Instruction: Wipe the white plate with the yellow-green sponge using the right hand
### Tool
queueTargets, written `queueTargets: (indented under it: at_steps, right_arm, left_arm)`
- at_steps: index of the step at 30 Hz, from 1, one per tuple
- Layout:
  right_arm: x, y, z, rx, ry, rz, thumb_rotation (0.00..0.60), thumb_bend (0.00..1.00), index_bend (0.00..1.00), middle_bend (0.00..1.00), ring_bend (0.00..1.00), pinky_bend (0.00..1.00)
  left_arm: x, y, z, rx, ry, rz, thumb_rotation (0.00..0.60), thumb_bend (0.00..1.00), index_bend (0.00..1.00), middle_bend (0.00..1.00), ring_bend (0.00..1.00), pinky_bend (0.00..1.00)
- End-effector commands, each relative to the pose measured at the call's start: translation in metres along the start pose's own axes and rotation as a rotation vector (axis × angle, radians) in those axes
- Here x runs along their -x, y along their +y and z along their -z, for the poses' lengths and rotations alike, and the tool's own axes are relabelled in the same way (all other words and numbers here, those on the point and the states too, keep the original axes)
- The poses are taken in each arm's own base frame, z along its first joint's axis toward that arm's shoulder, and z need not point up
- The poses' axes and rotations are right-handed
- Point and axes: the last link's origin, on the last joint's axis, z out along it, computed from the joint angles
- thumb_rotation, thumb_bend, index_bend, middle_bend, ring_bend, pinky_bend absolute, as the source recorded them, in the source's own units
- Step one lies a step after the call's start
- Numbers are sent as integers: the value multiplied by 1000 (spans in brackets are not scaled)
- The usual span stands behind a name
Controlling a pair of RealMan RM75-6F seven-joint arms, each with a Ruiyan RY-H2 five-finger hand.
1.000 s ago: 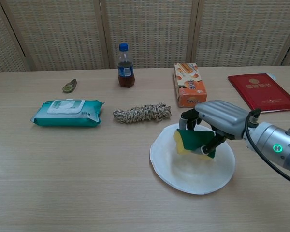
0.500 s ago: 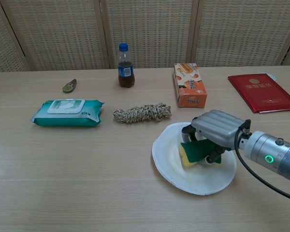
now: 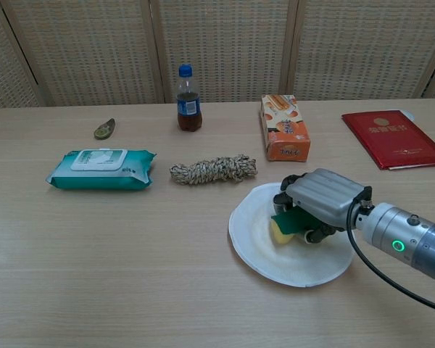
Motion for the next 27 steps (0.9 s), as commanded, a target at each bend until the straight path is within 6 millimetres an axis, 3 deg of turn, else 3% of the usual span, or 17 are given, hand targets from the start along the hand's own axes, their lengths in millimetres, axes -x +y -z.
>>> queueTargets:
  at_steps: [1, 4, 9, 16, 19, 23, 24, 26, 27]
  right_arm:
    - [-1, 1, 1, 6, 15, -3, 600, 434, 614, 259, 176, 280]
    - [-8, 2, 0, 14, 46, -24, 600, 434, 615, 259, 176, 280]
    - [-34, 10, -3, 20, 139, -71, 600, 434, 615, 259, 176, 280]
    - [-80, 43, 2, 78, 244, -89, 600, 434, 615, 259, 176, 280]
    - [-84, 63, 10, 135, 233, -78, 600, 434, 615, 259, 176, 280]
    - [-71, 89, 26, 227, 175, -85, 600, 434, 614, 258, 176, 263]
    - [-66, 95, 31, 248, 159, -91, 600, 434, 580, 248, 168, 243]
    - [-54, 104, 40, 285, 112, -112, 600, 388, 415, 179, 108, 175]
    - [-48, 107, 45, 296, 73, -127, 600, 325, 278, 113, 57, 127]
  left_arm:
    - [0, 0, 0, 0, 0, 0, 600, 0, 0, 0, 0, 0]
    - [0, 0, 0, 2, -1, 1, 600, 0, 0, 0, 0, 0]
    - [-1, 0, 0, 1, 1, 2, 600, 0, 0, 0, 0, 0]
    - [0, 1, 1, 7, -4, -1, 600, 0, 0, 0, 0, 0]
    - [0, 1, 1, 10, -5, -1, 600, 0, 0, 0, 0, 0]
    - [1, 2, 3, 14, -6, -1, 600, 0, 0, 0, 0, 0]
    - [1, 2, 3, 15, -7, -2, 600, 0, 0, 0, 0, 0]
    - [2, 3, 3, 18, -10, -4, 600, 0, 0, 0, 0, 0]
    - [2, 4, 4, 19, -12, -5, 600, 0, 0, 0, 0, 0]
